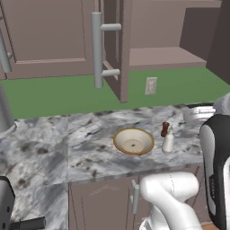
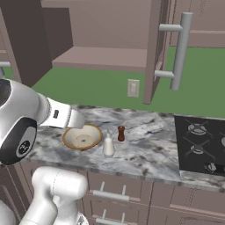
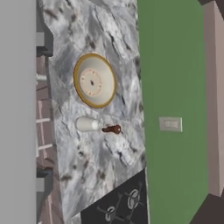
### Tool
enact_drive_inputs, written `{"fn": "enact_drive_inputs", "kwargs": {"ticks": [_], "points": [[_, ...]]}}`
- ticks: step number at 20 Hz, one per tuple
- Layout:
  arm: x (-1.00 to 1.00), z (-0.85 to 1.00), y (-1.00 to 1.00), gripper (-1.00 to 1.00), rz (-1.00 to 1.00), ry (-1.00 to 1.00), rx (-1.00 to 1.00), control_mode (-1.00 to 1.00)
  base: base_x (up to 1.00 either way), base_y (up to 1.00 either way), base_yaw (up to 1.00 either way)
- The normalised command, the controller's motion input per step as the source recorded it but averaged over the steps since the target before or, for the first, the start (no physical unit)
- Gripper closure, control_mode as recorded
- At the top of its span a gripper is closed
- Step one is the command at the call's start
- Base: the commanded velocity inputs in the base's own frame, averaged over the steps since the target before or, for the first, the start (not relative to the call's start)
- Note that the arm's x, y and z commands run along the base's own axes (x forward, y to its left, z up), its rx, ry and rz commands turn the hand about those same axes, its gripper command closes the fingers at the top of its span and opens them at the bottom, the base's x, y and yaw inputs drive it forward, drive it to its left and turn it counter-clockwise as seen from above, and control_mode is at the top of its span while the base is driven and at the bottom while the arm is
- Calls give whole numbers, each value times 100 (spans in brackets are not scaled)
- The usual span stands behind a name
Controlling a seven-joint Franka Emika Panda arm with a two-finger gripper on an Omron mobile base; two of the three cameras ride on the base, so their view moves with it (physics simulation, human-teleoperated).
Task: Retrieve the bottle and the shaker from the cabinet and place them next to the mixing bowl on the counter. Then add garlic from the fridge to the mixing bowl.
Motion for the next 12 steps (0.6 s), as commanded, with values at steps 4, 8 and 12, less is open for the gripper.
{"fn": "enact_drive_inputs", "kwargs": {"ticks": [4, 8, 12], "points": [[-39, 10, 21, -100, 8, -7, 0, -100, 0, 0, 0], [-9, 6, 28, -100, 3, -2, 0, -100, 0, 0, 0], [0, 3, 16, -100, 0, 0, 0, -100, 0, 0, 0]]}}
